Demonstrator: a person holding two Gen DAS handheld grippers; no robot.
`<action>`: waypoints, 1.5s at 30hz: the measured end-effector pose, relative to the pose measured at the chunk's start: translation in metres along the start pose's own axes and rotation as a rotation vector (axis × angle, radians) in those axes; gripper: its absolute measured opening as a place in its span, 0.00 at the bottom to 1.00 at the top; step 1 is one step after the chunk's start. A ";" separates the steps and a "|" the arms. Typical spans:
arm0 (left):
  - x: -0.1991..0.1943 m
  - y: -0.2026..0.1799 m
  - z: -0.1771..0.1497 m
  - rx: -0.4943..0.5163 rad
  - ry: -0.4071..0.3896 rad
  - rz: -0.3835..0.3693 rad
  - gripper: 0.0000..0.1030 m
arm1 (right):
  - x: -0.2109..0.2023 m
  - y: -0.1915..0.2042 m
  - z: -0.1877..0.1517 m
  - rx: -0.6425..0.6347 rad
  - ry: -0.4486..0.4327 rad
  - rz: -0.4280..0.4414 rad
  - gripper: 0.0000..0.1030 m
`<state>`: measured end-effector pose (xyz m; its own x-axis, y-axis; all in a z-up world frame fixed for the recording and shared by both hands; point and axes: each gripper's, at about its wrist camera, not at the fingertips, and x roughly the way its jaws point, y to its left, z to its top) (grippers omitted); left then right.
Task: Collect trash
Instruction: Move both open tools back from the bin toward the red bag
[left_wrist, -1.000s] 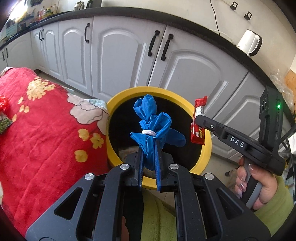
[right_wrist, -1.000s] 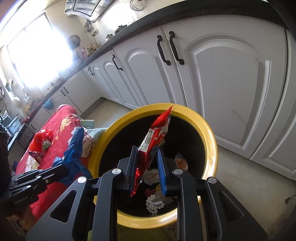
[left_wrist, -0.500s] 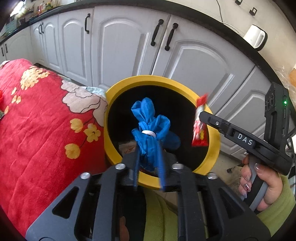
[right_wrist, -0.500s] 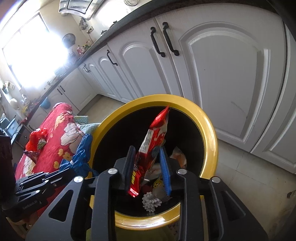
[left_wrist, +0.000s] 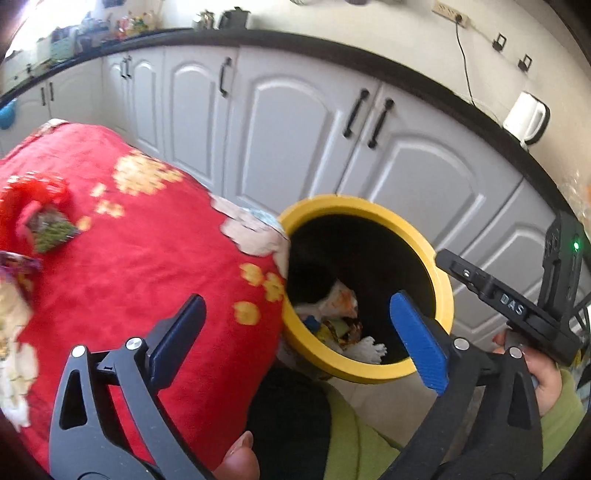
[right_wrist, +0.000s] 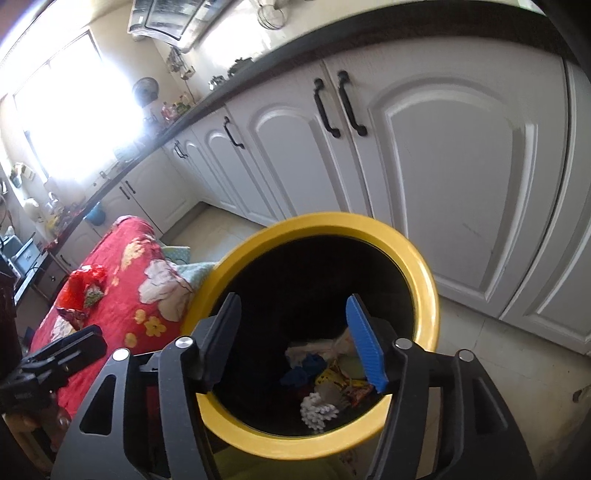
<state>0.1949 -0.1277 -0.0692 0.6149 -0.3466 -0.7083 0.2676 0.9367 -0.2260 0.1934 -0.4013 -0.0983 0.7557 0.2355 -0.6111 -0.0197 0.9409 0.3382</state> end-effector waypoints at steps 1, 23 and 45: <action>-0.005 0.002 0.001 -0.002 -0.012 0.009 0.89 | -0.002 0.004 0.000 -0.005 -0.006 0.006 0.62; -0.104 0.082 0.017 -0.135 -0.233 0.140 0.89 | -0.022 0.109 0.000 -0.210 -0.062 0.113 0.81; -0.151 0.169 0.010 -0.289 -0.324 0.218 0.89 | -0.005 0.213 -0.013 -0.358 -0.033 0.212 0.81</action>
<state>0.1549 0.0823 0.0067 0.8457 -0.0958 -0.5251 -0.0817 0.9490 -0.3047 0.1764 -0.1991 -0.0325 0.7310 0.4309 -0.5291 -0.3991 0.8989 0.1808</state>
